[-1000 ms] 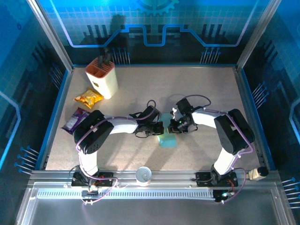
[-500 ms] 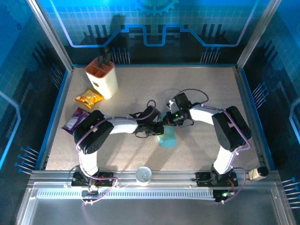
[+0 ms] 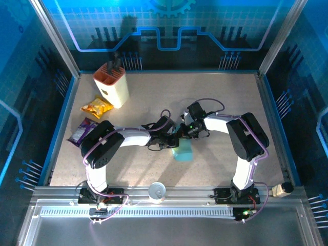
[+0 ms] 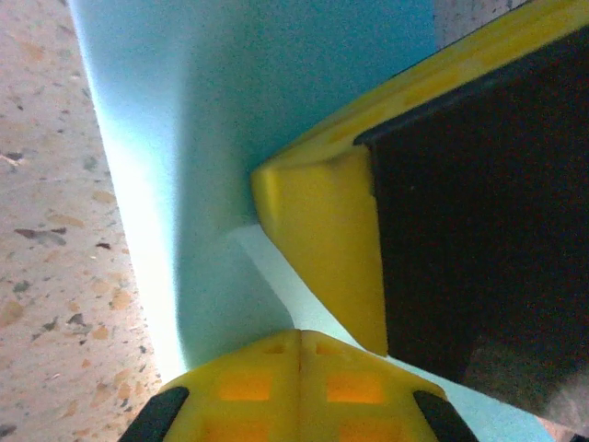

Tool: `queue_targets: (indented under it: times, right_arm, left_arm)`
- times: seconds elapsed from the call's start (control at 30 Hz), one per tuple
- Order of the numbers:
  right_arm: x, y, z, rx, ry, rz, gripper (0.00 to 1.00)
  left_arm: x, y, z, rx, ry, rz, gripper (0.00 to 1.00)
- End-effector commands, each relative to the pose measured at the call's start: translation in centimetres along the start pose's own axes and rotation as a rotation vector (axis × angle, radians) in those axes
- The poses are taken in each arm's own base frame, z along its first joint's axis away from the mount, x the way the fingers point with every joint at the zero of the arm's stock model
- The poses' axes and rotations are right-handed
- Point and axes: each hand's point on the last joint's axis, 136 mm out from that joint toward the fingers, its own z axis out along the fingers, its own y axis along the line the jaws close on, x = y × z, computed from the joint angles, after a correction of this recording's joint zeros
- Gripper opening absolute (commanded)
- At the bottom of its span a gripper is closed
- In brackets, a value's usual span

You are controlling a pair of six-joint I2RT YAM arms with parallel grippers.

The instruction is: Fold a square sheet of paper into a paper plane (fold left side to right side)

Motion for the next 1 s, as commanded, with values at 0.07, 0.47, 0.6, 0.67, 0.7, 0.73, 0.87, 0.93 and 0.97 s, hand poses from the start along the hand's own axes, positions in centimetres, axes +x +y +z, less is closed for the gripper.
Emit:
queue_targets:
  times: [0.07, 0.47, 0.6, 0.67, 0.7, 0.73, 0.87, 0.93, 0.97]
  right_arm:
    - [2.2, -3.4, 0.9, 0.149, 0.079, 0.048, 0.00]
    - [2.1, -3.8, 1.0, 0.159, 0.076, 0.049, 0.00]
    - [2.1, -3.9, 1.0, 0.161, 0.077, 0.047, 0.00]
    - [2.0, -3.9, 1.0, 0.161, 0.075, 0.043, 0.00]
    - [2.0, -4.0, 1.0, 0.162, 0.077, 0.043, 0.00]
    - [1.9, -4.0, 1.0, 0.162, 0.077, 0.041, 0.00]
    - [1.8, -3.9, 1.1, 0.159, 0.078, 0.036, 0.00]
    - [1.7, -3.9, 1.1, 0.161, 0.081, 0.032, 0.00]
    - [1.7, -3.9, 1.1, 0.161, 0.080, 0.032, 0.00]
  left_arm:
    - [5.4, 2.7, -0.2, -0.079, 0.161, -0.037, 0.00]
    - [9.5, 3.9, -1.2, -0.091, 0.255, -0.030, 0.00]
    - [11.1, 4.2, -1.5, -0.091, 0.286, -0.035, 0.00]
    - [11.8, 4.4, -1.7, -0.096, 0.296, -0.038, 0.00]
    - [12.0, 4.6, -1.8, -0.100, 0.298, -0.038, 0.00]
    - [12.4, 4.7, -2.0, -0.102, 0.306, -0.039, 0.00]
    - [13.2, 5.1, -2.4, -0.110, 0.321, -0.043, 0.00]
    - [13.6, 5.1, -2.6, -0.110, 0.329, -0.041, 0.00]
    - [13.7, 5.1, -2.7, -0.110, 0.332, -0.041, 0.00]
